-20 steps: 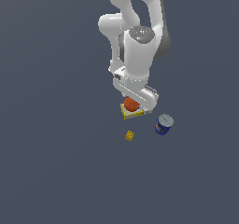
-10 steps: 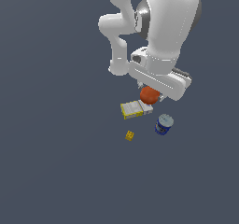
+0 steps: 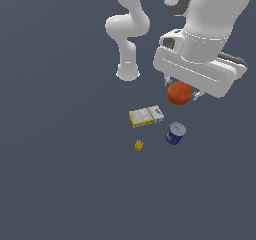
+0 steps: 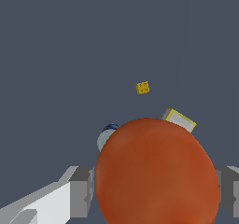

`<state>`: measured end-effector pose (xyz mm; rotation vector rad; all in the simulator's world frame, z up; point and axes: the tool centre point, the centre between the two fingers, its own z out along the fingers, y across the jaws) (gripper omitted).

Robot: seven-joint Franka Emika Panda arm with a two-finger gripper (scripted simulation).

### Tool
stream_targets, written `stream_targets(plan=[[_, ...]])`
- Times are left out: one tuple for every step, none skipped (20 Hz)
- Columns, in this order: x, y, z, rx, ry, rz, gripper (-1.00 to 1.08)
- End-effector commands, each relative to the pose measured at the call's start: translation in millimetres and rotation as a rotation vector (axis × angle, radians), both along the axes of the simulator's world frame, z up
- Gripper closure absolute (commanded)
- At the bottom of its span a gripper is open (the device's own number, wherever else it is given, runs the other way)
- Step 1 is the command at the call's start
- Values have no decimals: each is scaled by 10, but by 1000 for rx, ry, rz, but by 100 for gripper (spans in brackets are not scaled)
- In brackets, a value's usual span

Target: Pick up a designated object from a clutter of objects.

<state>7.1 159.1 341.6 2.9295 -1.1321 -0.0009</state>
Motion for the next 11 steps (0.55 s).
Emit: stream_targets(plan=[[42,63,108,1,-1,-1,108],[55,83,137,1,-1,-1,108],[66,100,163,1,-1,-1,108],[76,115,185,1,-1,-1,108],[84,128,204,1,-1,-1,108],[92,138,219,1,-1,-1,108],[98,146,231,1,-1,-1,108],[103,152,240,1,-1,-1,108],[107,156,246,1,-1,-1,108],[109,159,250,1,-1,-1,108],[110,159,251,1,-1,-1,108]])
